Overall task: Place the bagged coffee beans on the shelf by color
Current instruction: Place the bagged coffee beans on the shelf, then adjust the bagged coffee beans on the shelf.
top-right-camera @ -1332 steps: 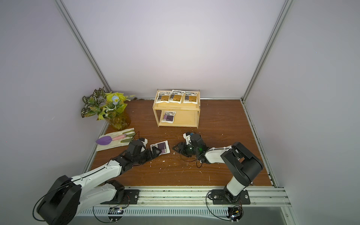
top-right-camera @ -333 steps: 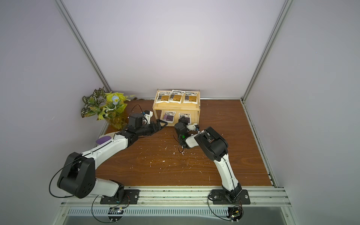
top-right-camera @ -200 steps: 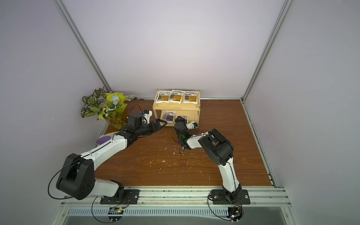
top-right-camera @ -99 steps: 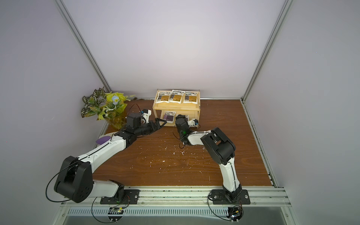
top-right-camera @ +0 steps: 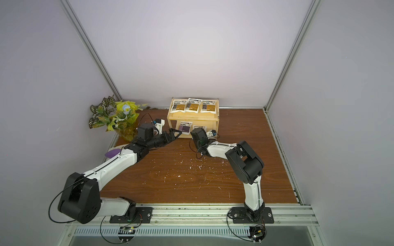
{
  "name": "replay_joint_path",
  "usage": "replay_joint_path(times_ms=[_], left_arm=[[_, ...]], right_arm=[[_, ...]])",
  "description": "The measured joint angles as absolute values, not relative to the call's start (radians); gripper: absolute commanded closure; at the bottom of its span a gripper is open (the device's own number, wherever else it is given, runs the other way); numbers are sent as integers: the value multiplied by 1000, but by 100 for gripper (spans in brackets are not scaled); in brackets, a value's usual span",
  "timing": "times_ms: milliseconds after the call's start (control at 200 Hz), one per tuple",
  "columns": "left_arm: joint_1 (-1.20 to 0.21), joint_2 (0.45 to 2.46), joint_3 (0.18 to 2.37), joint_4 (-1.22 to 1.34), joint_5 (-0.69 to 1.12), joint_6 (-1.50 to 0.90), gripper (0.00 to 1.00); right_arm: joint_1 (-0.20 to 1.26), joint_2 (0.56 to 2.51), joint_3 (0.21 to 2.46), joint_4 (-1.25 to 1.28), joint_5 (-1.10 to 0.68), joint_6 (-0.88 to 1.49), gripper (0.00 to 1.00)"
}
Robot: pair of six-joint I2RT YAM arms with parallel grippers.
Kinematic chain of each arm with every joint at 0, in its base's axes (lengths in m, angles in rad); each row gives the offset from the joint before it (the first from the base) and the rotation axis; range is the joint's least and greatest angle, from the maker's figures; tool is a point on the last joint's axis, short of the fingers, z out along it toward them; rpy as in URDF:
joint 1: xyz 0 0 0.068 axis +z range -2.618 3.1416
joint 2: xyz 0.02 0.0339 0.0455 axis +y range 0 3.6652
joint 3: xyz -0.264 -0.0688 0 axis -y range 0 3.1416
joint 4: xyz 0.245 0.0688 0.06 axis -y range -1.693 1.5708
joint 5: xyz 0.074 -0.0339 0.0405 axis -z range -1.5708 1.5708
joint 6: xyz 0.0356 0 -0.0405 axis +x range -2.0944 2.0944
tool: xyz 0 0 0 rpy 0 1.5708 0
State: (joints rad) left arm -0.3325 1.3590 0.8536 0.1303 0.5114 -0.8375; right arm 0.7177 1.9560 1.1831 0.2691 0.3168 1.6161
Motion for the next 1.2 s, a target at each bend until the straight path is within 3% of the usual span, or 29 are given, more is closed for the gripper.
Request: replay_joint_path(times_ms=[1201], left_arm=[[-332,1356,845,131,511,-839,1]], right_arm=[[646,2038,1284,282,176,1526,29]])
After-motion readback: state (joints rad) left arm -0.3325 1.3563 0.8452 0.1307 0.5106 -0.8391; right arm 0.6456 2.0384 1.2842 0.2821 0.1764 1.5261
